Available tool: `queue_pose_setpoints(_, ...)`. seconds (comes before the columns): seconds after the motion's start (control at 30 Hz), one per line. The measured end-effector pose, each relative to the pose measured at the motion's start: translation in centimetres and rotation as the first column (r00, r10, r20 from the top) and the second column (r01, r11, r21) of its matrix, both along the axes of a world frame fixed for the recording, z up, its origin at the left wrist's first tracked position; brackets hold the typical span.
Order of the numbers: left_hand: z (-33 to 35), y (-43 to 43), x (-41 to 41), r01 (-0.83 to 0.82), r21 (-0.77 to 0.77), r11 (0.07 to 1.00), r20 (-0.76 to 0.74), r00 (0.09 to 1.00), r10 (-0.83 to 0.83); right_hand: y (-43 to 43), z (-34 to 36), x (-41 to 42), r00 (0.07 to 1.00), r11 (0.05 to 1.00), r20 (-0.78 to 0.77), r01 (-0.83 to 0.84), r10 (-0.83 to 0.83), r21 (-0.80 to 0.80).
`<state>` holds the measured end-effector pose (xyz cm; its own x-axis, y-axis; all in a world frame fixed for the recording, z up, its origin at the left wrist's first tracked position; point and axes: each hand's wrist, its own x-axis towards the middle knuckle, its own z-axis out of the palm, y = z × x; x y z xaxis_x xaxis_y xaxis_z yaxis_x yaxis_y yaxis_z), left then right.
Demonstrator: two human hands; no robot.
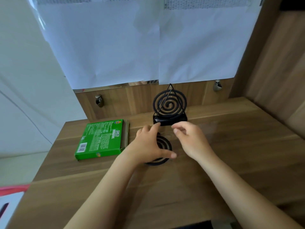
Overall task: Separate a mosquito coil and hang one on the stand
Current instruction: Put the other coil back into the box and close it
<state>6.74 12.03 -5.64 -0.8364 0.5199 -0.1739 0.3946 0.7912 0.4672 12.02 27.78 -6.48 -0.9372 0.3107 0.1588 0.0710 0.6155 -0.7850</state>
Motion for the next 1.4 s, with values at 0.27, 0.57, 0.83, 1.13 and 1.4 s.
queue_pose_setpoints(0.27,-1.1,-0.7,0.9,0.000,-0.023,1.000,-0.035,0.999,-0.001,-1.1,-1.1,0.6,0.996,0.995,0.087,-0.024,0.016,0.095)
queue_pose_setpoints(0.57,-1.1,-1.4,1.3,0.013,0.157,0.988,-0.134,0.991,0.008,-2.2,-0.8,0.2,0.991,0.988,0.133,-0.008,0.029,-0.154)
queue_pose_setpoints(0.83,-0.1,-4.5,0.5,0.035,0.255,0.966,-0.192,0.981,0.016,-4.4,0.1,-0.9,0.985,0.742,0.151,0.037,0.087,-0.669)
queue_pose_setpoints(1.13,2.5,-11.0,-3.8,-0.029,-0.015,0.999,-0.080,0.996,0.027,-6.8,0.1,-2.2,1.000,0.669,0.008,0.009,-0.005,-0.743)
queue_pose_setpoints(1.4,3.1,-12.5,-8.4,0.018,-0.439,0.898,0.000,1.000,-0.020,-8.5,-0.2,-3.3,0.997,0.690,-0.041,0.014,-0.064,-0.724)
